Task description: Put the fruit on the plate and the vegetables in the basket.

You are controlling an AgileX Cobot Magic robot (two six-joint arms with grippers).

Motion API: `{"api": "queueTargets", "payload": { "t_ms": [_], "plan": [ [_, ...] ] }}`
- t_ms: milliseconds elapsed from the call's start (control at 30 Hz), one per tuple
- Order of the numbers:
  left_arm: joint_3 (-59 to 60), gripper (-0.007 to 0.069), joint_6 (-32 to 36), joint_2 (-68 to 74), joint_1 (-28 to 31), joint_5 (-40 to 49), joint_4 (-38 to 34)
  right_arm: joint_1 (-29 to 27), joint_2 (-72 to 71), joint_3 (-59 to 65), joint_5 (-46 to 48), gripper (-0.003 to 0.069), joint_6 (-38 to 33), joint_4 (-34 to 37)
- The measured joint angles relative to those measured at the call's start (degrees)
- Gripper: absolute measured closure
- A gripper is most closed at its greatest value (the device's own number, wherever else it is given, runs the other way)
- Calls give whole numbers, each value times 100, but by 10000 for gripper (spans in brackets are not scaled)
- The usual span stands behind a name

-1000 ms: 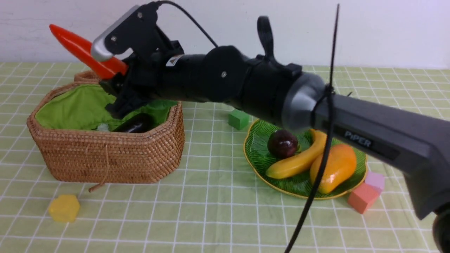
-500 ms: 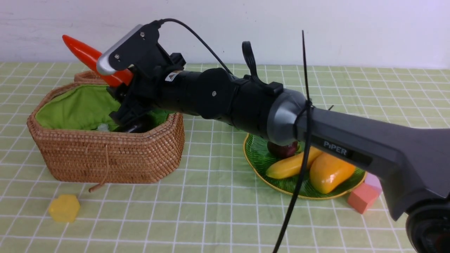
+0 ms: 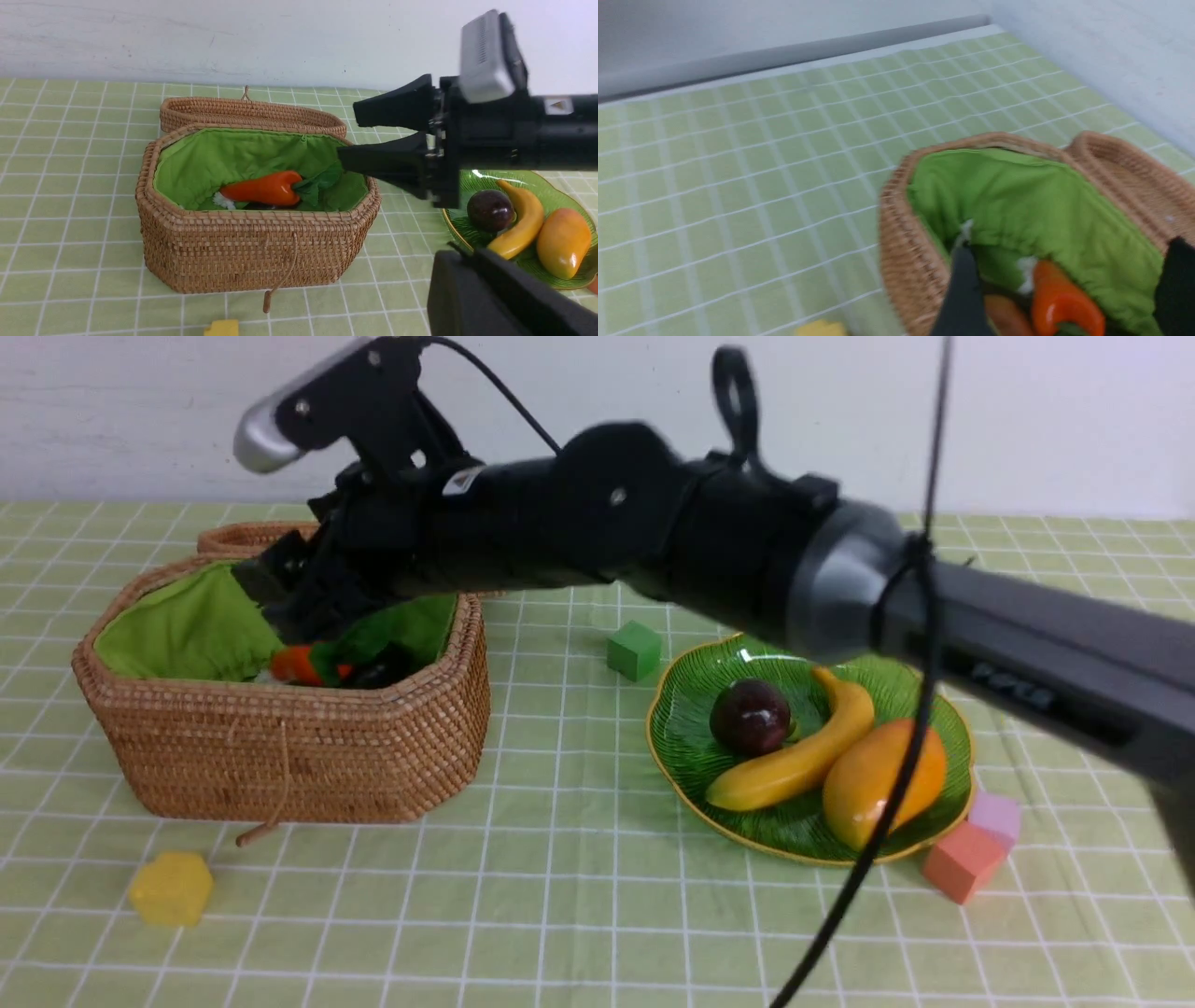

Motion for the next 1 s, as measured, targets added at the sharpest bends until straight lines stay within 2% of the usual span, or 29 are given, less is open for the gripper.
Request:
{"api": "queueTargets", "payload": {
  "t_ms": [133, 167, 200, 233, 300, 400, 500, 633, 767, 1000],
  "plan": [
    [34, 600, 46, -86, 0, -127, -82, -267, -704, 0, 1449, 398, 682, -346],
    [106, 600, 92, -189, 0, -231, -156, -416, -932, -6, 1907, 482, 1012, -512],
    [175, 600, 109, -255, 0, -332, -205, -484, -989, -6, 2129, 524, 1111, -604],
    [309, 600, 134, -445, 0, -510, -286, -627, -1166, -11, 2615, 610, 1455, -815],
    [543, 600, 136, -664, 0, -789, -317, -827, -1341, -17, 3063, 660, 1859, -1037],
    [1169, 600, 147, -1214, 0, -1371, -349, -1173, -1625, -17, 4013, 668, 2584, -1490],
    [1773, 600, 147, -1706, 0, -1829, -493, -1318, -1848, 23, 4471, 660, 3033, -1916],
    [2690, 600, 137, -2278, 0, -2571, -992, -1331, -2447, 608, 4561, 659, 3564, -2522],
    [3518, 611, 136, -2695, 0, -3443, -1373, -1331, -3500, 1936, 4597, 659, 4239, -3042],
    [4074, 614, 136, -2748, 0, -3797, -1435, -1331, -5557, 4026, 4263, 659, 5275, -3329]
  ]
}}
